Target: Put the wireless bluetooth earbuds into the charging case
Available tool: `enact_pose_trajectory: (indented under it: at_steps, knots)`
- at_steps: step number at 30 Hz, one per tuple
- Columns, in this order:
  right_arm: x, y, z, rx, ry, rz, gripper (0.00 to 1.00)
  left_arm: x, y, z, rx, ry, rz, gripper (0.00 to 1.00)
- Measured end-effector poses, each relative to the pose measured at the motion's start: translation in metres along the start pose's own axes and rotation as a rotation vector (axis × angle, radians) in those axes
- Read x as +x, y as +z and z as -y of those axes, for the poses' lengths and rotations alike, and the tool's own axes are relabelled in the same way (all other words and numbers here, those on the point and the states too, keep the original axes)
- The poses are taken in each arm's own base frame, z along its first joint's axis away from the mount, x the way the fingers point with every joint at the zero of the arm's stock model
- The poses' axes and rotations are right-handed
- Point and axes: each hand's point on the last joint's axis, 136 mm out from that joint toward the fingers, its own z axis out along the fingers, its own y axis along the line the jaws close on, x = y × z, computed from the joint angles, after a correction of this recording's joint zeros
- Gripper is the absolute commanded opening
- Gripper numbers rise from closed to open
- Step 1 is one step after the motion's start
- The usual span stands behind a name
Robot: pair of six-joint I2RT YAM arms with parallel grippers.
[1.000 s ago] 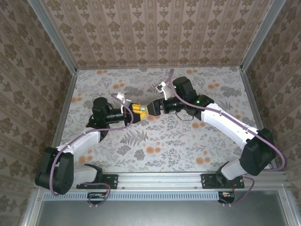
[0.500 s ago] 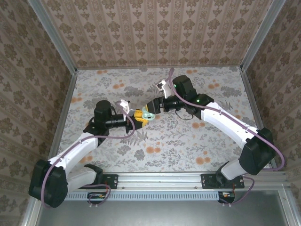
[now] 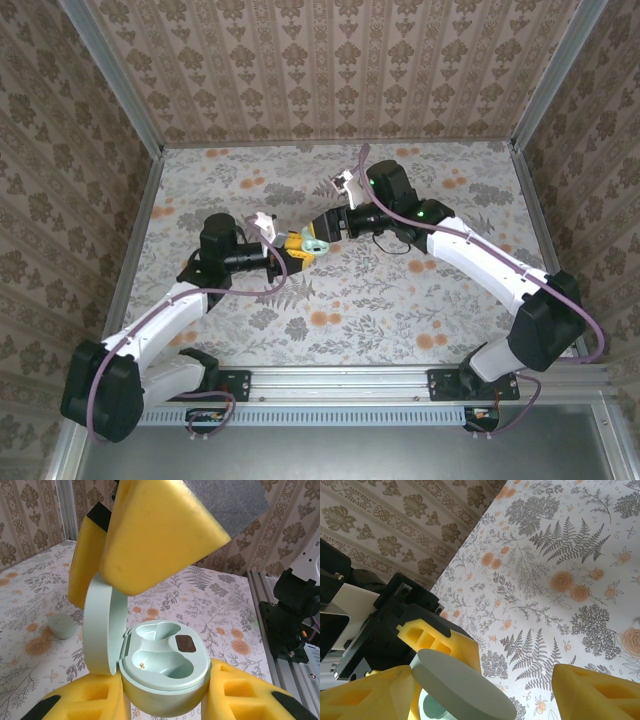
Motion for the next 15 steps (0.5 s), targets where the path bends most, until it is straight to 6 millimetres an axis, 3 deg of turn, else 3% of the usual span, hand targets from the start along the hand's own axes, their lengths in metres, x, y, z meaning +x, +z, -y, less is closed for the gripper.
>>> enact_pose_trajectory:
  at_steps: [11,15]
  knots:
    - [0.002,0.002,0.003,0.005,0.028,-0.010,0.73,0.004,0.003,0.000,0.023,-0.054,0.010,0.00]
    - [0.003,0.002,0.005,0.011,0.039,-0.012,0.74,0.004,0.000,-0.010,0.016,-0.091,0.028,0.00]
